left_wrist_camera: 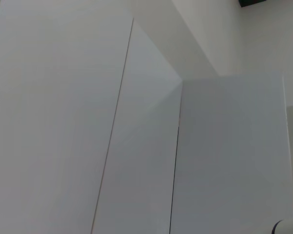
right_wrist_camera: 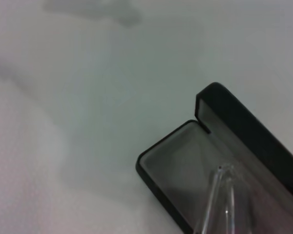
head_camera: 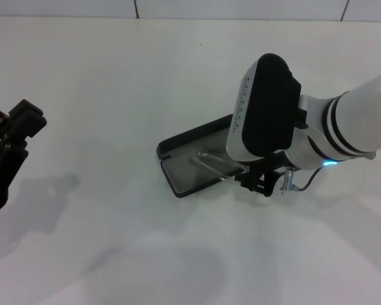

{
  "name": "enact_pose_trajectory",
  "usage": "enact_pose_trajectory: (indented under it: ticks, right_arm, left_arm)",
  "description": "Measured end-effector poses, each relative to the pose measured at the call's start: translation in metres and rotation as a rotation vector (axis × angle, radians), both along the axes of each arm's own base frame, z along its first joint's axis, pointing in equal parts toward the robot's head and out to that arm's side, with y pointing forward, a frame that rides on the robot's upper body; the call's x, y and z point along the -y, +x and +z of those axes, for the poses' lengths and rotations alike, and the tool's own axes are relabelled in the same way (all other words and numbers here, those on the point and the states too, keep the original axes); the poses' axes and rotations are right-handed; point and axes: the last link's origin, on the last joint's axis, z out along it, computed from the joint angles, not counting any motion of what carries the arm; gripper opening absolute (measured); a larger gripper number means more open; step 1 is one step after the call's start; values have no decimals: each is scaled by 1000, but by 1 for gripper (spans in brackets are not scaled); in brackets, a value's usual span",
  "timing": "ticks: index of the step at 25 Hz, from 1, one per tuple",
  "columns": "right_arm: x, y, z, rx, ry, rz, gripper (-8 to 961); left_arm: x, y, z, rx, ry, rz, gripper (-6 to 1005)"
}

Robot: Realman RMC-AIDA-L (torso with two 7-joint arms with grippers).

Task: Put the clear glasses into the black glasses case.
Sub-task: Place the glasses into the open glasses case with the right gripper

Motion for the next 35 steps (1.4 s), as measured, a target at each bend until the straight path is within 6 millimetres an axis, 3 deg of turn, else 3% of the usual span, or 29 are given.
enact_pose_trajectory:
  ticks: [9, 15, 23, 35]
  right_arm:
    - [0, 0, -2, -2, 1, 7, 220]
    - [0, 0, -2, -2, 1, 8, 96]
    - [9, 1, 0, 39, -4, 41, 84]
    - [34, -11, 20, 57, 27, 140, 57]
  left_arm:
    - [2, -1, 0, 0, 2, 6, 98]
    - [2, -1, -1, -1, 2, 6, 98]
    - [2, -1, 0, 1, 3, 7, 98]
    - [0, 1, -1, 8, 1, 2, 99]
